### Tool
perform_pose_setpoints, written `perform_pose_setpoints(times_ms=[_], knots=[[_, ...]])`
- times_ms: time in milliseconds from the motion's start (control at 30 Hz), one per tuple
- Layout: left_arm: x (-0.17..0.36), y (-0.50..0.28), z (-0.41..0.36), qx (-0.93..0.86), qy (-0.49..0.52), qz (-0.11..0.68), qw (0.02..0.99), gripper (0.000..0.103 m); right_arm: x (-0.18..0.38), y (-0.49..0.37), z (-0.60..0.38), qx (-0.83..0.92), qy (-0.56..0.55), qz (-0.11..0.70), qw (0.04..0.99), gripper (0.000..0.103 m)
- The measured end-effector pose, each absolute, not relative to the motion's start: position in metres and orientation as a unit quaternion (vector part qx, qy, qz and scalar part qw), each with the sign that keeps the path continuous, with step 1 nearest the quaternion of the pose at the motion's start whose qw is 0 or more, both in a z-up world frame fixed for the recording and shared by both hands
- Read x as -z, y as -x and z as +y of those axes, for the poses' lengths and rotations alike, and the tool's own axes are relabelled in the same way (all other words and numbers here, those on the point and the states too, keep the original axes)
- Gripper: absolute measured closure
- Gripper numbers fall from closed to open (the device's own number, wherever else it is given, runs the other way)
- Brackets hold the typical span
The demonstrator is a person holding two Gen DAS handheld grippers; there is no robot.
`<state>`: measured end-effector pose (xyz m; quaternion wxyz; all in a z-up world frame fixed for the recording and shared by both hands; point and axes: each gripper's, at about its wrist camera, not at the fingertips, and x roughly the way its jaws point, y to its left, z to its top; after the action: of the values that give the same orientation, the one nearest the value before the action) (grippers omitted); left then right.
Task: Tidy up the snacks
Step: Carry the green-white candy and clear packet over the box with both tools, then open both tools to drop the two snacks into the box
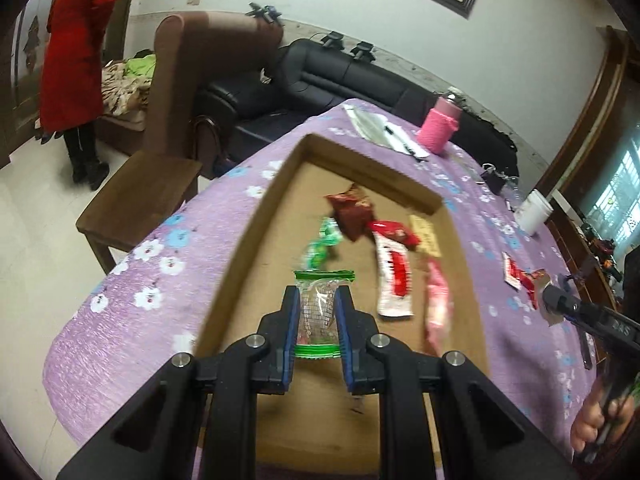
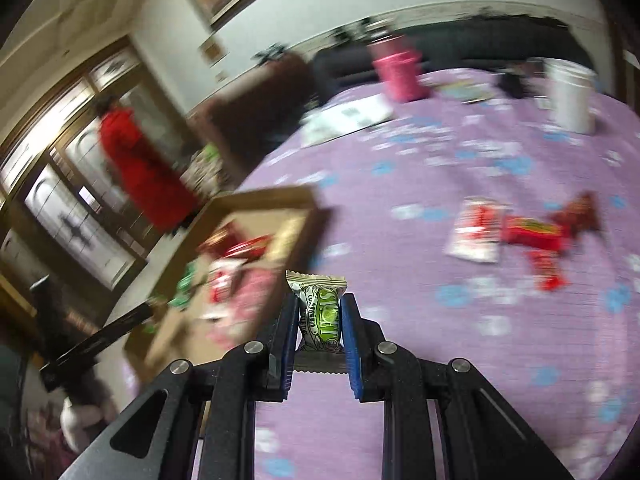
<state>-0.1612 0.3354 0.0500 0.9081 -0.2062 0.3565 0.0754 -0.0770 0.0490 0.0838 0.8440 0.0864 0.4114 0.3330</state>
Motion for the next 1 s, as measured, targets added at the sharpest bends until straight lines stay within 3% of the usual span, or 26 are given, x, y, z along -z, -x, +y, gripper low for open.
perform_pose_setpoints(times_ms=[300, 467, 800, 867, 1000], knots=[[-0.040, 0.158, 0.354, -0.078, 0.219, 0.356, 0.905, 0.084, -0.057, 0.097, 0.172, -0.401, -0.016, 0.452, 0.797, 0.079], [-0.048, 0.166, 0.353, -0.067, 0.227, 0.339, 0.911, 0.059, -0.040, 0.099, 0.204, -0.403, 0.009, 0.467, 0.787, 0.079], [-0.085, 0.188, 0.335, -0.105, 0.184, 0.299, 0.930, 0.035, -0.051, 0.115, 0.206, -0.417, 0.030, 0.441, 0.794, 0.073], [-0.096, 0.195, 0.326, -0.129, 0.161, 0.287, 0.935, 0.026, -0.061, 0.118, 0.195, -0.418, 0.022, 0.429, 0.800, 0.072], [-0.119, 0.205, 0.302, -0.201, 0.097, 0.260, 0.940, 0.013, -0.078, 0.124, 0.169, -0.407, 0.015, 0.400, 0.821, 0.057]])
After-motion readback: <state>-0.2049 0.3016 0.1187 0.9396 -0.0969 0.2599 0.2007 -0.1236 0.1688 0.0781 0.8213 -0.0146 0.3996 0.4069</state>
